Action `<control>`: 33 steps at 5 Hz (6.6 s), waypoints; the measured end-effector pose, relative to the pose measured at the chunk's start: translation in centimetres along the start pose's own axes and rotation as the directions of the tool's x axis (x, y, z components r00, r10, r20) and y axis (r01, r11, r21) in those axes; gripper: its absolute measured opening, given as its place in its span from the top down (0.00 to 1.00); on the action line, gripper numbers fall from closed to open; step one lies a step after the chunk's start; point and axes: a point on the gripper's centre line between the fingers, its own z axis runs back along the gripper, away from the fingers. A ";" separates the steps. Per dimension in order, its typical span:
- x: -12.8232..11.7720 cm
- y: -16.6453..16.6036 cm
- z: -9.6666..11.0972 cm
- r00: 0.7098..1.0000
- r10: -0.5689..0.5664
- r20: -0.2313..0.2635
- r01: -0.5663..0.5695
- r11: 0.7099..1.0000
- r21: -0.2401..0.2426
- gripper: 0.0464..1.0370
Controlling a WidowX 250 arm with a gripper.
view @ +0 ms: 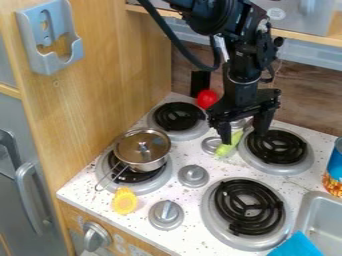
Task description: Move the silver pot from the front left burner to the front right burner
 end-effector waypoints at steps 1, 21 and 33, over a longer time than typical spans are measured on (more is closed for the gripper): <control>-0.8 0.7 -1.5 0.999 -0.016 -0.032 0.017 0.999 0.034 0.04; 4.1 18.1 -6.3 0.835 -0.533 -0.137 0.544 0.837 0.060 0.07; -2.7 13.1 -4.0 0.805 -0.576 -0.142 0.573 0.817 -0.065 0.65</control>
